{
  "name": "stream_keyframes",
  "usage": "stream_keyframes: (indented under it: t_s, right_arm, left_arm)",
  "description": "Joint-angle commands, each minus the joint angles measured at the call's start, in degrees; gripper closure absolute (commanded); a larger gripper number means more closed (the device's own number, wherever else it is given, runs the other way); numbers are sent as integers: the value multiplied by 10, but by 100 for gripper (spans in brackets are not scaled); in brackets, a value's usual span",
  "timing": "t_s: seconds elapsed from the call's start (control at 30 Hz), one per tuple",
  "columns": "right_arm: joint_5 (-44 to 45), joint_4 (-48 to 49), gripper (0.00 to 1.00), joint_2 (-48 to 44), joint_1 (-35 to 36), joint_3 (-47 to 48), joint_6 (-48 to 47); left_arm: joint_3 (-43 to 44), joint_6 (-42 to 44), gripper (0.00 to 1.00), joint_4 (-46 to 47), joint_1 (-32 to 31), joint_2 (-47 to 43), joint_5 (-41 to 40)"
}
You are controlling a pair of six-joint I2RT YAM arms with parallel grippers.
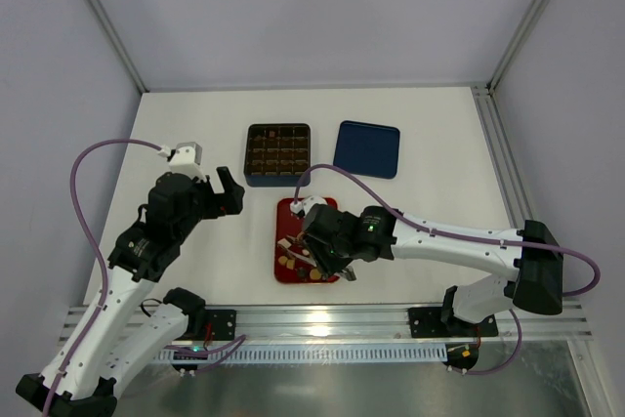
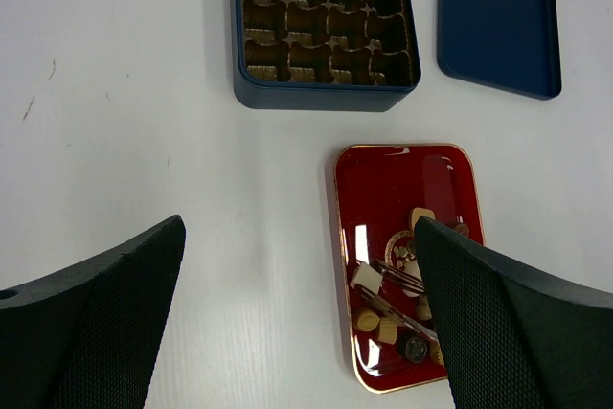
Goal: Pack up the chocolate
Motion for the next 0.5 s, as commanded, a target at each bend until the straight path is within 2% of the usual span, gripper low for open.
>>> stream_keyframes:
  t_s: [0.0, 0.47]
  right_arm:
    - [28, -8, 60, -10, -2, 20, 12]
    - [31, -2, 60, 5, -2, 25, 14]
  left_arm:
    - [8, -7, 0, 7, -1, -4, -1]
    - [8, -7, 0, 8, -1, -4, -1]
